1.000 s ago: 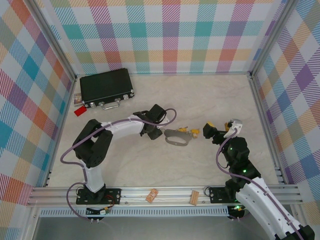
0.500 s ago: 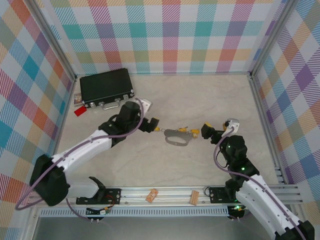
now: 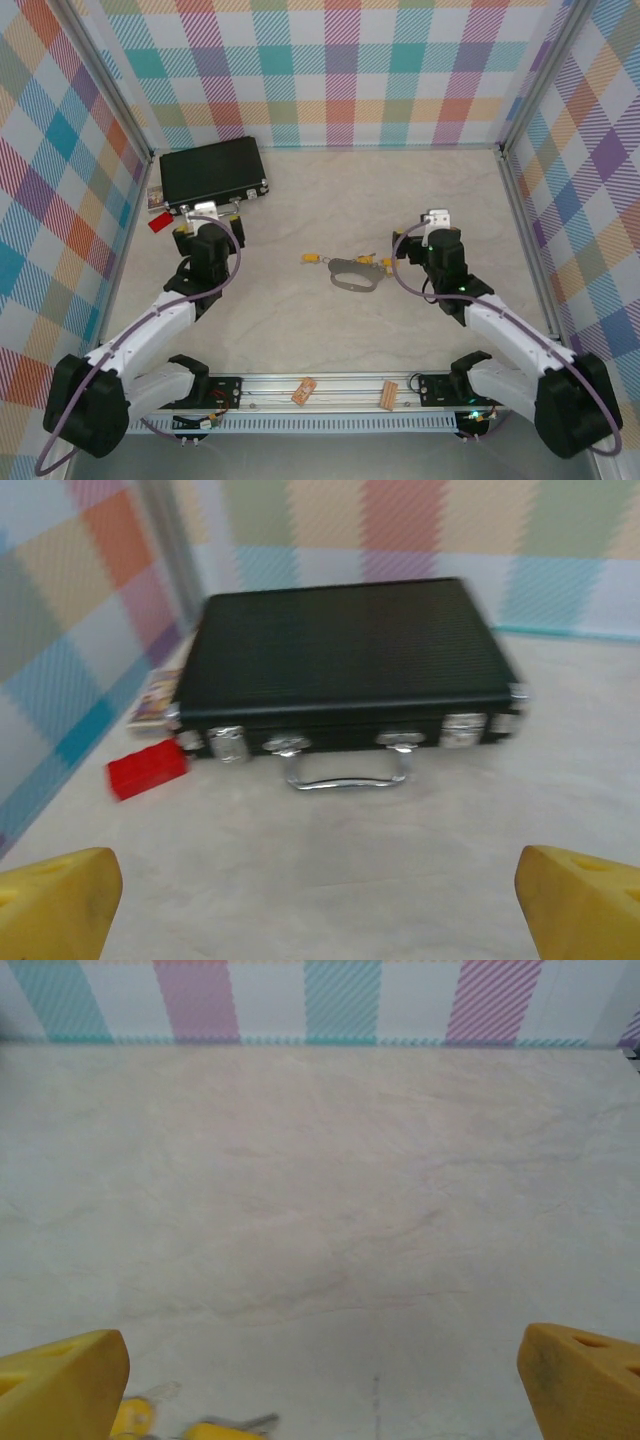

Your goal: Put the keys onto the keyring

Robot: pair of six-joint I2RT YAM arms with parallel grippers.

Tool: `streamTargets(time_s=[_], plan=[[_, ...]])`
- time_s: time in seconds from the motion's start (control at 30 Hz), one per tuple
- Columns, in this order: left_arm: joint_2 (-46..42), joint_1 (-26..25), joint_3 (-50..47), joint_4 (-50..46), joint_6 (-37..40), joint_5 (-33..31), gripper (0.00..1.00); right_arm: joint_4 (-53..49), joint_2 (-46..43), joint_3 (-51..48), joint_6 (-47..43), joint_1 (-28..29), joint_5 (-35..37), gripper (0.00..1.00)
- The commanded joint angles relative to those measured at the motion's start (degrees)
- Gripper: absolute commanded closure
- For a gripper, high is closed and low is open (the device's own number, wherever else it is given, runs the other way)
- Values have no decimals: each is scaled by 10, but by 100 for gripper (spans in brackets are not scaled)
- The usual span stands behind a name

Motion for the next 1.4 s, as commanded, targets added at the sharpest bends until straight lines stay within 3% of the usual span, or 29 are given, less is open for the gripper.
streamTargets(time_s=[0.0,0.2,0.33,0.57,0.7,0.77,0.83,0.9,1.2,1.37], plan=[[41,23,-32,76,-8,-49,0,111,42,-25,-95,-10,35,1],[96,81,-56,141,-27,-10,0,140,129,-10,-117,-65,15,1],[161,122,-83,235,-30,41,0,239,168,-44,-89,-108,-41,1],[238,144,-117,396,8,124,0,407,232,-91,-63,-166,-88,1],[247,161,-113,394,15,200,0,503,286,-112,-47,-193,-121,1],[265,163,-119,420,29,247,0,458,271,-104,-41,-195,-128,1],[308,164,-144,523,46,272,0,459,280,-97,-44,-197,-132,1],[288,168,-124,448,36,279,0,422,279,-80,-42,-200,-142,1],[296,168,-109,436,45,293,0,384,279,-59,-30,-215,-159,1],[297,168,-95,409,64,340,0,383,278,-59,-30,-216,-159,1]])
